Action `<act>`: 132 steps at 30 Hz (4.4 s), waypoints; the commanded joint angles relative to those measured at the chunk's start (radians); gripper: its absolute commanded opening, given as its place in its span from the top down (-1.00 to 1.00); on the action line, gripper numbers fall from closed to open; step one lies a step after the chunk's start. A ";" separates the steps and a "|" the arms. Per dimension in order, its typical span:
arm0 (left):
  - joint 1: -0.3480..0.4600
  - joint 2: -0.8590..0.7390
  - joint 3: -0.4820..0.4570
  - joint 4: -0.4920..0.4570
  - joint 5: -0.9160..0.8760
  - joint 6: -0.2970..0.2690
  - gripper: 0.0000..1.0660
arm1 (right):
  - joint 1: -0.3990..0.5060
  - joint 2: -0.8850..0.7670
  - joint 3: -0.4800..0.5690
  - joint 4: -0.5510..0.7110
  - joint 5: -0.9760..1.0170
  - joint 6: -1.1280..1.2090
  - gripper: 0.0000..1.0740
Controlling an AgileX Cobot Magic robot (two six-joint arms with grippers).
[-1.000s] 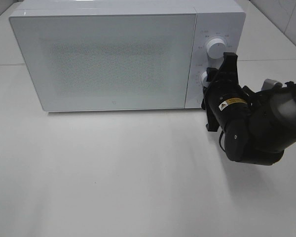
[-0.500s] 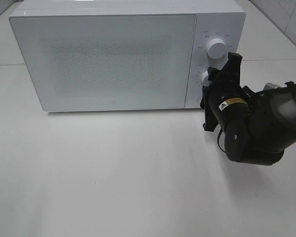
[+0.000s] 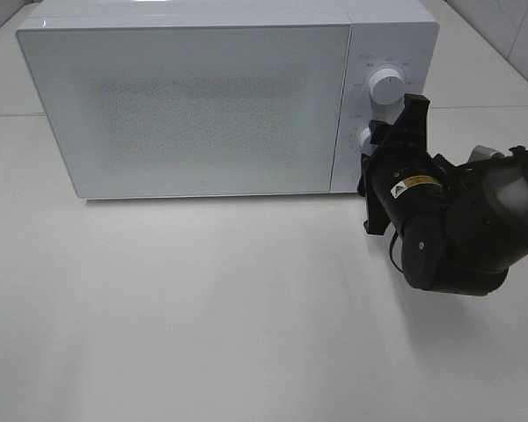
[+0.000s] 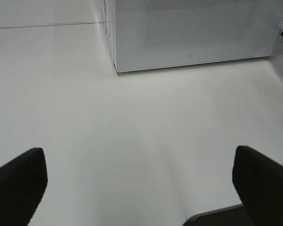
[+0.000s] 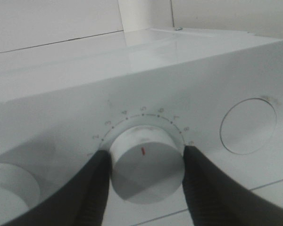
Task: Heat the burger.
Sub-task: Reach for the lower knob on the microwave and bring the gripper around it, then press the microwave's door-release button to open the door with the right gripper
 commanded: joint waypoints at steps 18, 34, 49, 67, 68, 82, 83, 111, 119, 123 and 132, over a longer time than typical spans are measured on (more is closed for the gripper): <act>0.002 -0.015 0.000 -0.001 -0.004 -0.004 -0.88 | 0.004 -0.161 0.152 -0.110 -0.201 -0.231 -0.39; 0.002 -0.015 0.000 -0.001 -0.004 -0.004 -0.88 | 0.004 -0.475 0.240 -0.264 0.178 -0.762 -0.39; 0.002 -0.015 0.000 -0.001 -0.004 -0.004 -0.88 | -0.012 -0.748 0.218 -0.246 0.759 -1.459 -0.39; 0.002 -0.015 0.000 -0.001 -0.004 -0.003 -0.88 | -0.151 -0.901 -0.084 -0.534 1.848 -1.541 -0.39; 0.002 -0.015 0.000 -0.001 -0.004 -0.003 -0.88 | -0.151 -0.901 -0.084 -0.534 1.848 -1.541 -0.39; 0.002 -0.015 0.000 -0.001 -0.004 -0.003 -0.88 | -0.151 -1.228 -0.063 -0.570 2.068 -1.539 -0.39; 0.002 -0.015 0.000 -0.001 -0.004 -0.003 -0.88 | -0.151 -1.228 -0.063 -0.570 2.068 -1.539 -0.39; 0.002 -0.015 0.000 -0.001 -0.004 -0.003 -0.88 | -0.529 -2.047 0.167 -0.609 2.202 -1.452 -0.41; 0.002 -0.013 0.000 -0.001 -0.004 -0.003 -0.88 | -0.558 -2.105 0.206 -0.603 2.186 -1.456 -0.41; 0.002 -0.013 0.000 -0.001 -0.004 -0.003 -0.88 | -0.558 -2.105 0.206 -0.603 2.186 -1.456 -0.41; 0.002 -0.013 0.000 -0.001 -0.004 -0.003 -0.88 | -0.558 -2.105 0.206 -0.605 2.185 -1.456 -0.41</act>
